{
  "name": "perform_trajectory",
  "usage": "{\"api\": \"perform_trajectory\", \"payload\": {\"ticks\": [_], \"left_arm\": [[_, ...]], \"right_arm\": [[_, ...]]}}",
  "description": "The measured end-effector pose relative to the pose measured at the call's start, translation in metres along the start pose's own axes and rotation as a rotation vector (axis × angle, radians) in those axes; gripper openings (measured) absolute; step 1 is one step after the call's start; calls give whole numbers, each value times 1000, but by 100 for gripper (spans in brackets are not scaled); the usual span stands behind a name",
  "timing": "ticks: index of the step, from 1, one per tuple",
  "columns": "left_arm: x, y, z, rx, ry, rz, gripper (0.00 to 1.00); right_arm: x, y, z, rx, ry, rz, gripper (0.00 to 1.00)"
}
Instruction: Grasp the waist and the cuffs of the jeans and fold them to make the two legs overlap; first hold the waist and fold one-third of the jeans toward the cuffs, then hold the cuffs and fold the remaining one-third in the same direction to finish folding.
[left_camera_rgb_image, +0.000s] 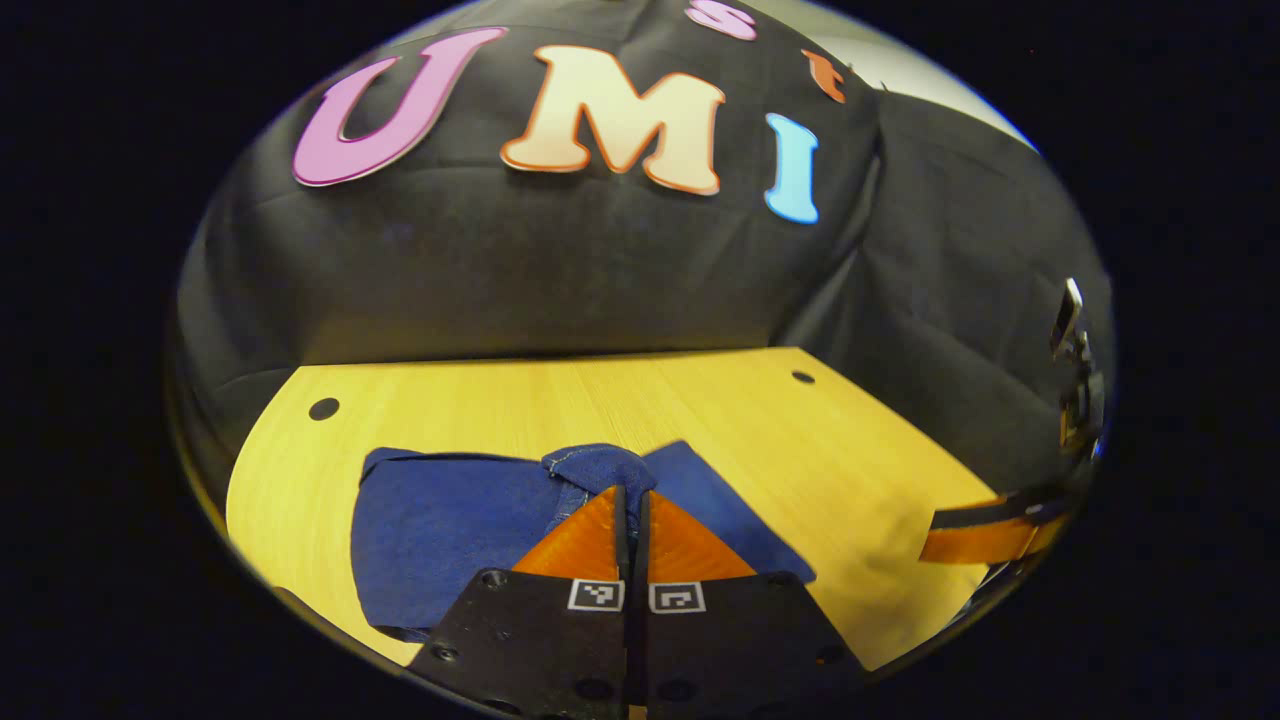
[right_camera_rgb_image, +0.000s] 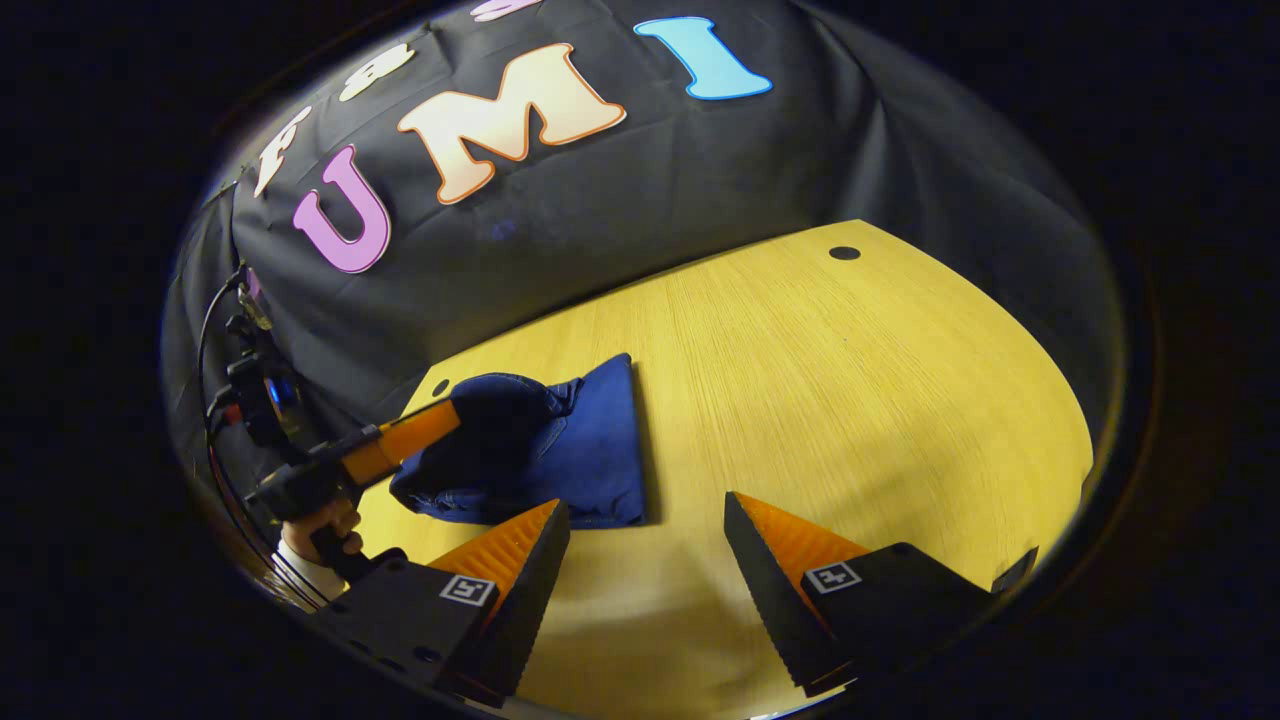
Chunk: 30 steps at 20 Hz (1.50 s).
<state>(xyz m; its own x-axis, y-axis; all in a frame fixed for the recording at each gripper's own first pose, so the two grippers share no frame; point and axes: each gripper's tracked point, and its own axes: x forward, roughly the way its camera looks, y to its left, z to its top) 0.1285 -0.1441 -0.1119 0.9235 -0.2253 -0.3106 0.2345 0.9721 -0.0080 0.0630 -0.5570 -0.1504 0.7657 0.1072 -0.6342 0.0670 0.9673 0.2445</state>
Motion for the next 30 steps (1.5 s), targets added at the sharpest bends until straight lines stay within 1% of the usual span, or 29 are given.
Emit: {"api": "perform_trajectory", "payload": {"ticks": [3, 6, 11, 12, 13, 14, 15, 16, 17, 18, 20, 23, 27, 30], "left_arm": [[6, -12, -36, 28, 62, 16, 0], [10, -17, -61, 71, 112, 42, 0], [19, -17, -79, 95, 142, 86, 0], [19, -17, -80, 107, 143, 99, 0], [19, -18, -78, 116, 142, 109, 0], [18, -21, -75, 122, 140, 116, 1], [17, -26, -72, 126, 134, 113, 7], [16, -32, -68, 126, 131, 100, 10], [12, -39, -62, 120, 123, 88, 17], [12, -48, -59, 106, 116, 72, 30], [-2, -61, -45, 92, 89, 77, 58], [-24, -65, -24, 106, 42, 134, 99], [-58, -63, -3, 41, -10, 186, 98], [-83, -43, 8, -12, -37, 258, 98]], "right_arm": [[1, -10, -5, -4, 18, 5, 96], [-1, -15, -5, -13, 22, 16, 96], [-5, -22, -3, -24, 22, 33, 96], [-7, -24, -2, -25, 21, 35, 89], [-7, -25, -1, -26, 18, 39, 96], [-8, -26, 2, -27, 13, 43, 96], [-9, -26, 4, -28, 7, 47, 96], [-11, -26, 7, -31, 1, 51, 96], [-13, -25, 11, -37, -7, 53, 89], [-15, -23, 16, -43, -18, 57, 96], [-20, -20, 23, -54, -40, 66, 96], [-26, -13, 29, -62, -65, 82, 96], [-34, 3, 42, -66, -109, 115, 96], [-38, 15, 56, -67, -152, 135, 96]]}}
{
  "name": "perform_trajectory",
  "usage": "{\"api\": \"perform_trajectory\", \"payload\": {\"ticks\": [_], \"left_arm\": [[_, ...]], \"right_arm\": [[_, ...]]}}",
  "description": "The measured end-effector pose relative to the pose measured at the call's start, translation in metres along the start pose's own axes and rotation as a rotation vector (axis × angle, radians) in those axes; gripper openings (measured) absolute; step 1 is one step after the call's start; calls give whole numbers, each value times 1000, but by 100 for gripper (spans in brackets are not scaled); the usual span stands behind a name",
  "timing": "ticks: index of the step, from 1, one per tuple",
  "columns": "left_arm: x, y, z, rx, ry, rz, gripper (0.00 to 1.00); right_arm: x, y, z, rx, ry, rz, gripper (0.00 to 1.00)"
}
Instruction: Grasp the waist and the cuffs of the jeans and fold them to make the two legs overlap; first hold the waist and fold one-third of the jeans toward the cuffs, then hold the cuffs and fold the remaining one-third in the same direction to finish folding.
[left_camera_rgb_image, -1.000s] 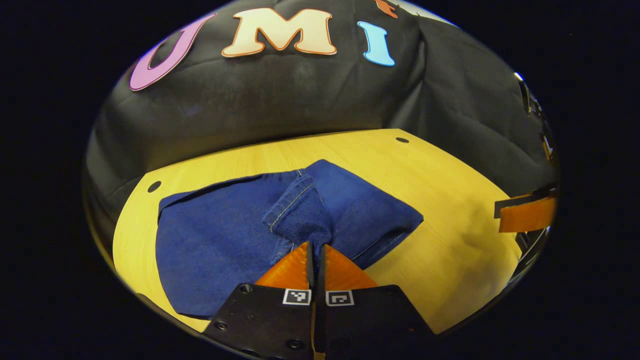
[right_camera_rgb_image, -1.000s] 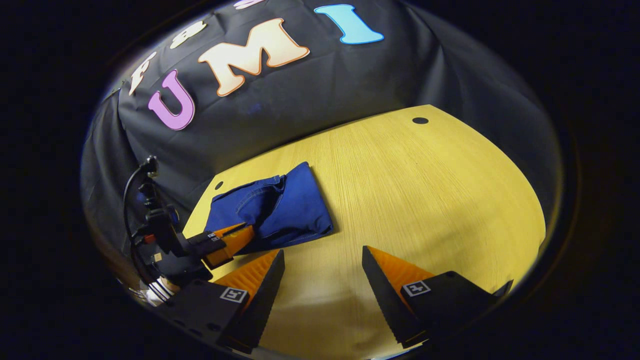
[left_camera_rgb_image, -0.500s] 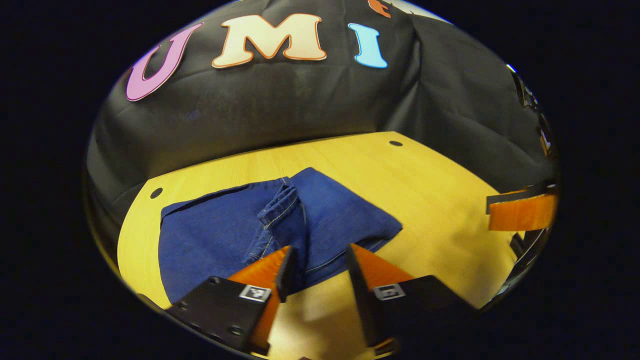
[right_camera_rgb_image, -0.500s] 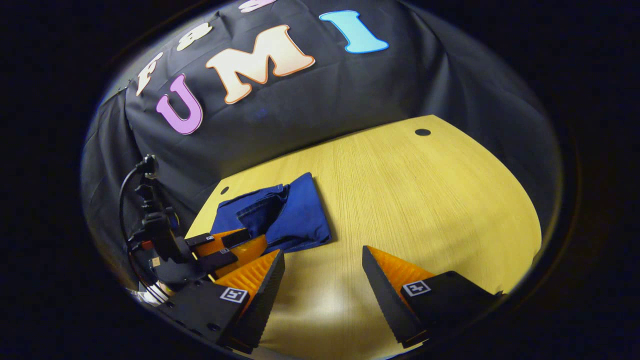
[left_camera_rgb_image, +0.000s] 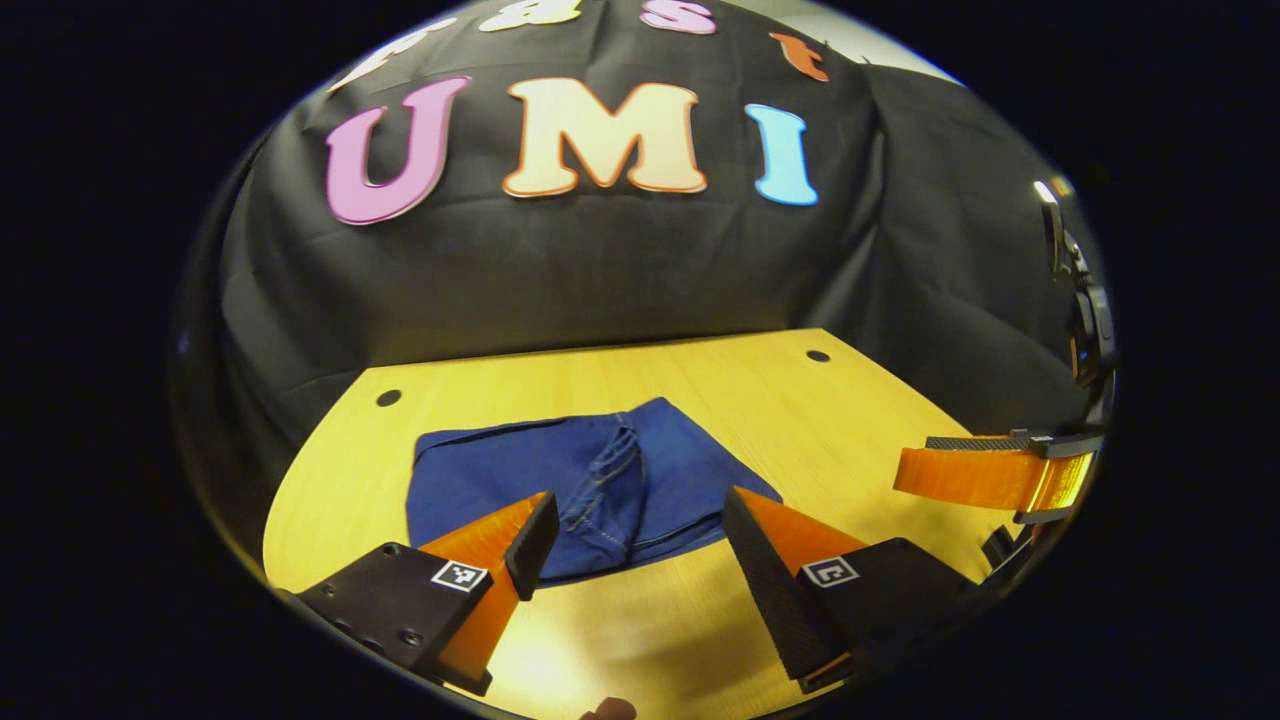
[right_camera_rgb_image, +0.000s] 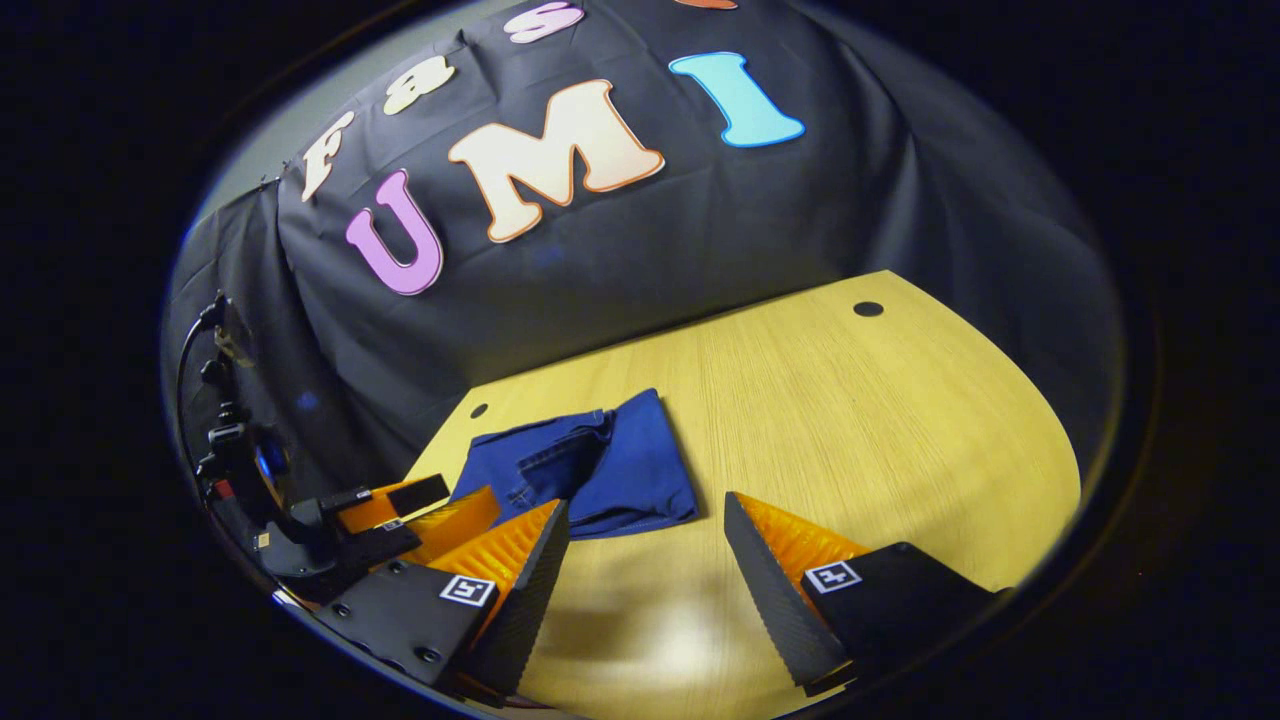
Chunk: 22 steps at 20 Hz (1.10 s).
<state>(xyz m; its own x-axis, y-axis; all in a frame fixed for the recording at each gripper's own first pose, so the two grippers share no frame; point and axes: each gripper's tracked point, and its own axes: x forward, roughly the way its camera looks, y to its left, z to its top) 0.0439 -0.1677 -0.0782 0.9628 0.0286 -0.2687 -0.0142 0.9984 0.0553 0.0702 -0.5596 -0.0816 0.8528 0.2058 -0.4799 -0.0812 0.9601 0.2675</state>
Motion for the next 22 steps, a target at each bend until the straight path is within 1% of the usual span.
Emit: {"api": "perform_trajectory", "payload": {"ticks": [1, 6, 9, 14, 22], "left_arm": [[-5, 10, 4, -10, -7, 23, 98], [-22, 46, 10, -28, -12, 92, 96], [-28, 58, 10, -44, -8, 117, 96], [-33, 66, 4, -44, 11, 123, 96], [-37, 63, 0, -38, 18, 109, 96]], "right_arm": [[0, 4, 5, -1, -13, 8, 96], [0, 17, 18, 0, -45, 29, 96], [-3, 22, 21, -10, -56, 32, 96], [-9, 25, 25, -16, -73, 30, 96], [-17, 28, 21, -38, -68, 22, 96]]}}
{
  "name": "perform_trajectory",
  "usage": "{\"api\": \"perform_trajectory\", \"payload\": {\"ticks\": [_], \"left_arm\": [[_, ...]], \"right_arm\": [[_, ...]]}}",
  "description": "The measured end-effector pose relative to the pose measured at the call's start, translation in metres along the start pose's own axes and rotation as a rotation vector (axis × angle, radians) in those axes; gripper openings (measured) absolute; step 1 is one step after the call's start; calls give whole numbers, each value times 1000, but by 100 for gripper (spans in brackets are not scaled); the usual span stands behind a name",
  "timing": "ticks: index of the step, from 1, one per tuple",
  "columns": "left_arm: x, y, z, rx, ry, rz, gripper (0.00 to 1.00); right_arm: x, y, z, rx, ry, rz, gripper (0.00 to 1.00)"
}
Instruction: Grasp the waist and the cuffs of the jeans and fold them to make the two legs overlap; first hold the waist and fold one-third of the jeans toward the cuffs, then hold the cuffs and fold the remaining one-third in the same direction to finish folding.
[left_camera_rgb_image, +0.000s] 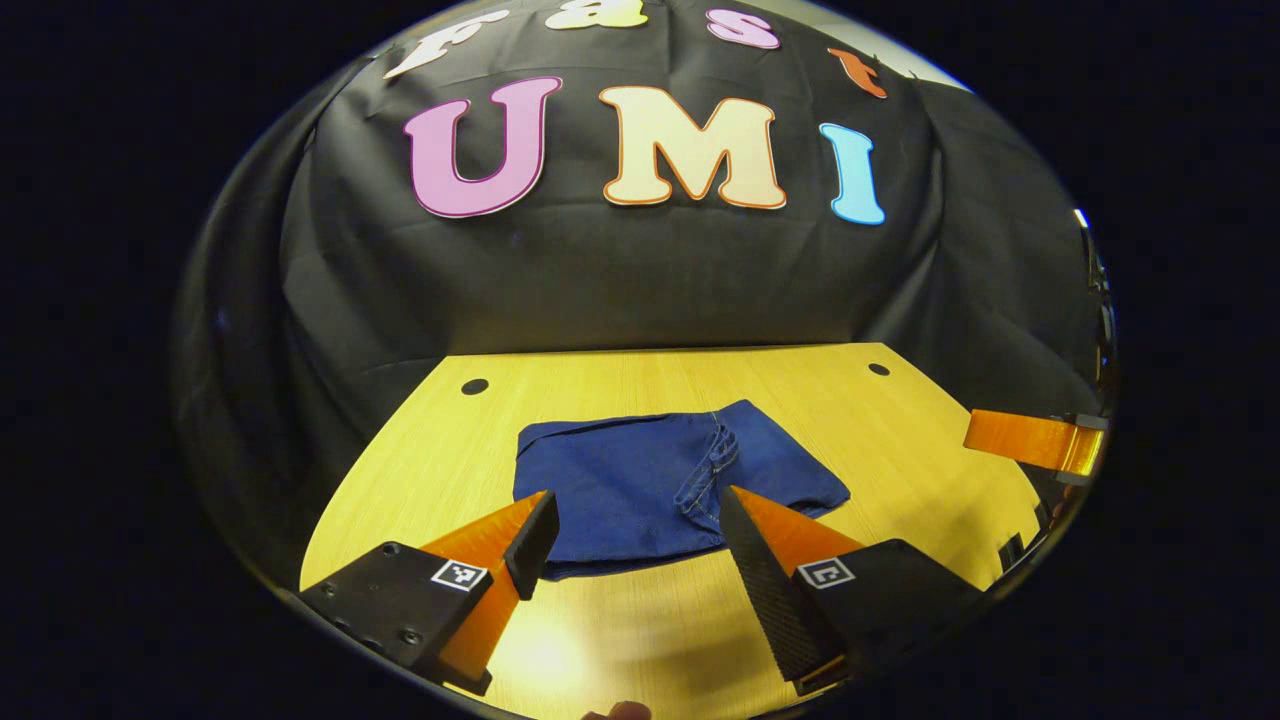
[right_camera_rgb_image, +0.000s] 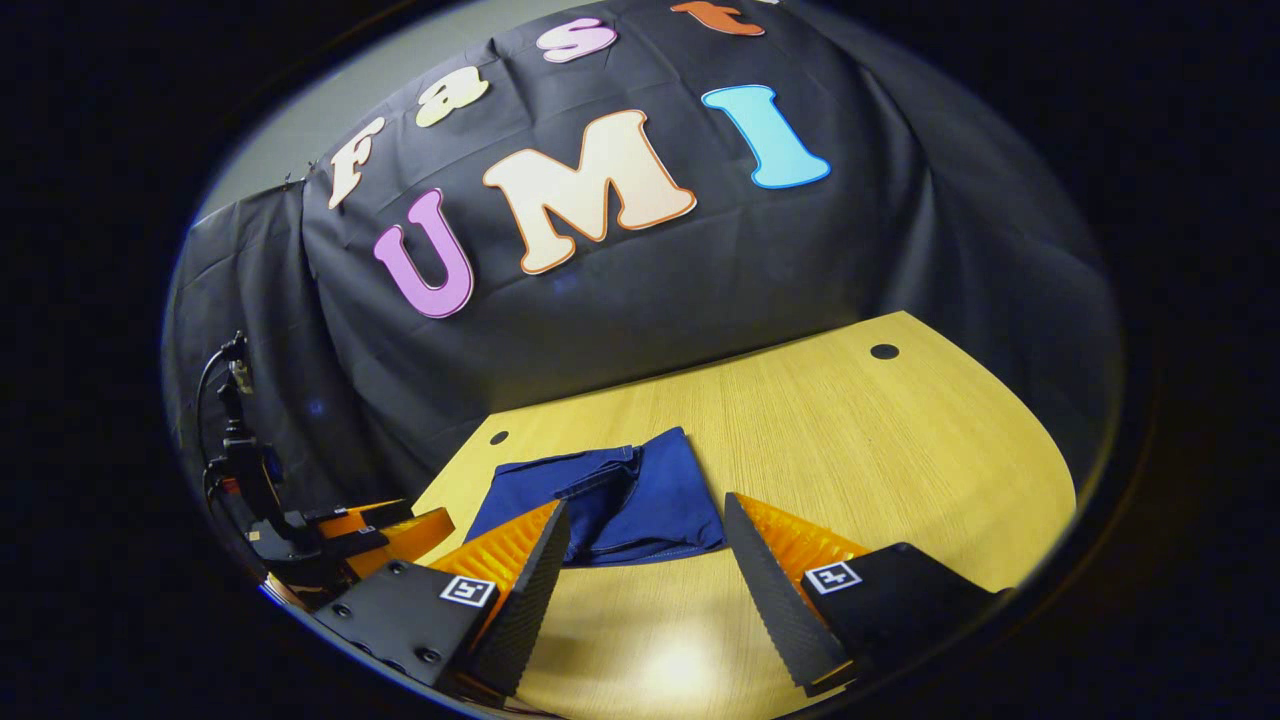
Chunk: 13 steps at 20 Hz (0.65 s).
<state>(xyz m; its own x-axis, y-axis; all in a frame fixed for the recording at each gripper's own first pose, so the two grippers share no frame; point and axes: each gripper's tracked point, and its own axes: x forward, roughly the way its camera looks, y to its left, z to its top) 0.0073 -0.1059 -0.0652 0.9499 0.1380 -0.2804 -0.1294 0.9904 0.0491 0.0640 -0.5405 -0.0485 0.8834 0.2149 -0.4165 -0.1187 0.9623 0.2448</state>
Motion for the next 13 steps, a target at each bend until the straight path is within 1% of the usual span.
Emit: {"api": "perform_trajectory", "payload": {"ticks": [13], "left_arm": [[-11, 16, -13, -10, 19, 37, 96]], "right_arm": [[-11, 3, -6, -35, 13, 9, 96]]}}
